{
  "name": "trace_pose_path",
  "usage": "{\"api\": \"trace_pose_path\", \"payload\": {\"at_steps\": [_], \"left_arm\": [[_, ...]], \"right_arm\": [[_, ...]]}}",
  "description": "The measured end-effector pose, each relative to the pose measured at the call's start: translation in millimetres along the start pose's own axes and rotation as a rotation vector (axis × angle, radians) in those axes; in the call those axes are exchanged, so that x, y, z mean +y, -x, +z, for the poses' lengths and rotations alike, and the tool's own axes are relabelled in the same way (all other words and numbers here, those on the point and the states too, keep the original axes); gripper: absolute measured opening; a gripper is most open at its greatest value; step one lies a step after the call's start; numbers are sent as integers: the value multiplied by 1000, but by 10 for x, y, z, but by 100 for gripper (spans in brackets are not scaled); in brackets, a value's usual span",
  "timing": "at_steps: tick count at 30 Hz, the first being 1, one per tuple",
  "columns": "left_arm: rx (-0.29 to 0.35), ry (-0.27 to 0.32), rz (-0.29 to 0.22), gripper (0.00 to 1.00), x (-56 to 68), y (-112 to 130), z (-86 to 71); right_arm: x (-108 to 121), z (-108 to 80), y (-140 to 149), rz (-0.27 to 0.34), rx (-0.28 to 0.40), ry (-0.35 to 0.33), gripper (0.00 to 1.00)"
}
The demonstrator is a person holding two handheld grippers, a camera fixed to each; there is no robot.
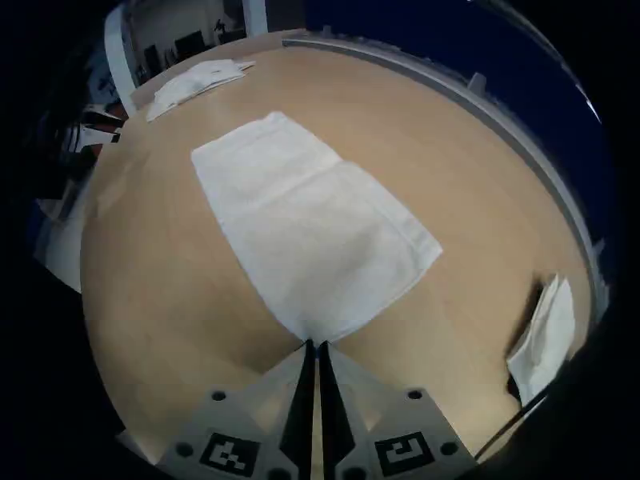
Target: Fold towel
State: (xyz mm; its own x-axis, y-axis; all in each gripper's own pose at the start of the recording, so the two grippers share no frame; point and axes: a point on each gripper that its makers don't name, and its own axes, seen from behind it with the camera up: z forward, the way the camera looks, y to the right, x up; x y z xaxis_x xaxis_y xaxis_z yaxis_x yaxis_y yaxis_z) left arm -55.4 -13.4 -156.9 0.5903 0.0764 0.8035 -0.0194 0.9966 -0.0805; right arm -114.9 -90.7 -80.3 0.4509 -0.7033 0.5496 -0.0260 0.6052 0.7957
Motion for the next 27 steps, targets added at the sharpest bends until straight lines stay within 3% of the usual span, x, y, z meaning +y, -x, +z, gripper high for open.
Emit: {"api": "trace_pose_path", "payload": {"at_steps": [14,27], "left_arm": [[13,6,-12,93,-41,-31,-56],[41,23,-35,93,-104,-55,-117]], "right_arm": [[-12,-296,-382,-38,50,10,3],[-21,-482,-895,-131,67,32,3]]}}
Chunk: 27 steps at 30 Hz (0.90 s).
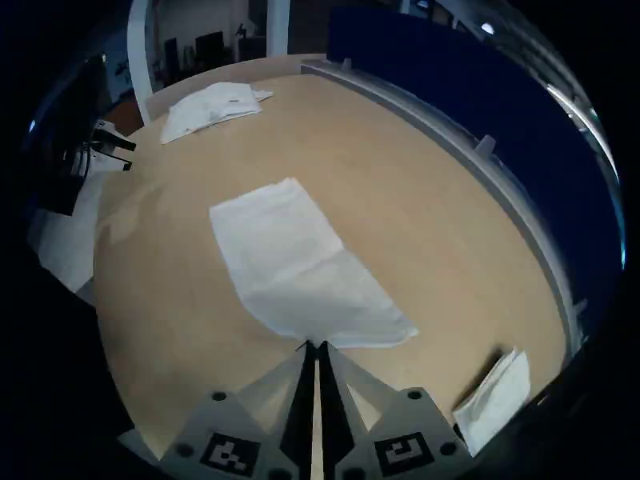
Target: Fold towel
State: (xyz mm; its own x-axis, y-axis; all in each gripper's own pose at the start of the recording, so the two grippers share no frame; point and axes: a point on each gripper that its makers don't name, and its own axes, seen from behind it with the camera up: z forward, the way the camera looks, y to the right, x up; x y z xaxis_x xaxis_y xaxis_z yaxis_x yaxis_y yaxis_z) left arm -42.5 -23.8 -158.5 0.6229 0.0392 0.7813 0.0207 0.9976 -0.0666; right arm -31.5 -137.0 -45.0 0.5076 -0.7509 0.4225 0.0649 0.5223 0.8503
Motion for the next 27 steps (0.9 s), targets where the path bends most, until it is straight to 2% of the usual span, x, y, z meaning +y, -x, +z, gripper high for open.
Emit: {"api": "trace_pose_path", "payload": {"at_steps": [5,11,17,21,27], "left_arm": [[4,16,-5,93,27,-3,-3],[11,33,-6,93,63,1,-8],[19,38,-13,93,42,-11,-44],[26,36,-25,93,6,-24,-74],[44,23,-50,93,-73,-44,-140]], "right_arm": [[12,12,-222,-37,2,1,3],[-12,56,-357,-62,-4,-3,3],[-73,121,-492,-87,-8,-14,3],[-161,216,-636,-120,-8,-31,3],[-376,455,-919,-180,-7,-77,3]]}}
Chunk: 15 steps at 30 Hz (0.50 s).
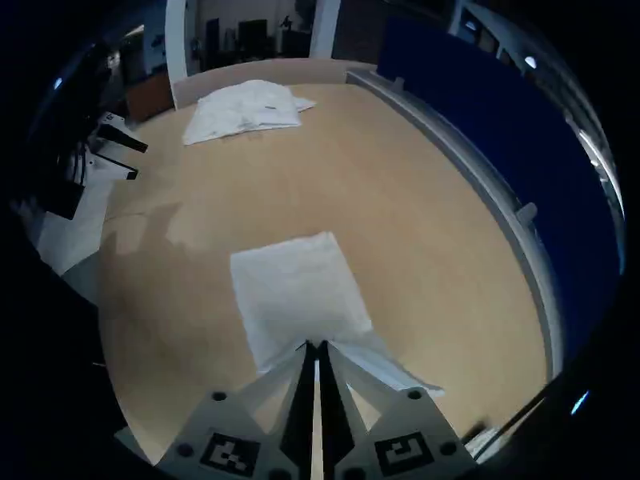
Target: Fold towel
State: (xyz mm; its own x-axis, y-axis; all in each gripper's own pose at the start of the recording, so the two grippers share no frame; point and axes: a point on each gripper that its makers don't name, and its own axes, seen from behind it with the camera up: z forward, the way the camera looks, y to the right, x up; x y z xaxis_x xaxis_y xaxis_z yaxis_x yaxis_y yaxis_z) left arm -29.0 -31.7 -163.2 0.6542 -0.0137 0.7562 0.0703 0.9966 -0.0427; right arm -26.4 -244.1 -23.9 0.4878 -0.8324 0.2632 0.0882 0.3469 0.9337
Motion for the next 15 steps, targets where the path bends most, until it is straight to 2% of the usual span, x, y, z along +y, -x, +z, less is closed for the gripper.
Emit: {"api": "trace_pose_path", "payload": {"at_steps": [6,11,15], "left_arm": [[15,-25,-13,93,-74,4,-79],[17,-46,-28,93,-112,63,-111],[15,-46,-47,93,-98,115,-115]], "right_arm": [[-244,398,-272,-64,-7,-65,3],[-497,831,-382,-68,-24,-128,3],[-671,1064,-346,-62,-46,-163,3]]}}
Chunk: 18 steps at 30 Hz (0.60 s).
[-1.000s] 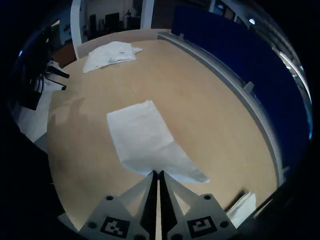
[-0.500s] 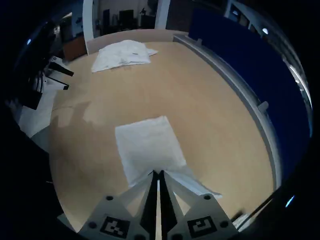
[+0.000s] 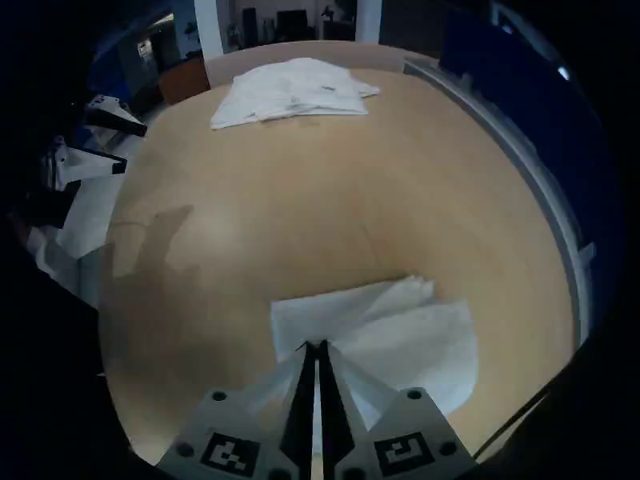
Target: Fold towel
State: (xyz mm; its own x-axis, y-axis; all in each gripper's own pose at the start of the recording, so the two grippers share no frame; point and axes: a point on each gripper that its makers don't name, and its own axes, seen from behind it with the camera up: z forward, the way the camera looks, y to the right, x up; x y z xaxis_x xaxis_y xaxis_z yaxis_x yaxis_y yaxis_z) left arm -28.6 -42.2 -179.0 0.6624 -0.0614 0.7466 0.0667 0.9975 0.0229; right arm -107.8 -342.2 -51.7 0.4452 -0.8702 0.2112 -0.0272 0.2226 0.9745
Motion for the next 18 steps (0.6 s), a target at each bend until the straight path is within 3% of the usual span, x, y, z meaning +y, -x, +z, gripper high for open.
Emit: {"api": "trace_pose_path", "payload": {"at_steps": [5,12,18], "left_arm": [[-2,0,-18,93,11,31,-5],[-5,-5,-16,93,6,38,-7],[-8,-9,-16,93,19,32,-11]], "right_arm": [[-38,138,32,15,-8,-10,3],[2,85,31,25,3,-13,5],[9,46,31,14,22,-6,17]]}}
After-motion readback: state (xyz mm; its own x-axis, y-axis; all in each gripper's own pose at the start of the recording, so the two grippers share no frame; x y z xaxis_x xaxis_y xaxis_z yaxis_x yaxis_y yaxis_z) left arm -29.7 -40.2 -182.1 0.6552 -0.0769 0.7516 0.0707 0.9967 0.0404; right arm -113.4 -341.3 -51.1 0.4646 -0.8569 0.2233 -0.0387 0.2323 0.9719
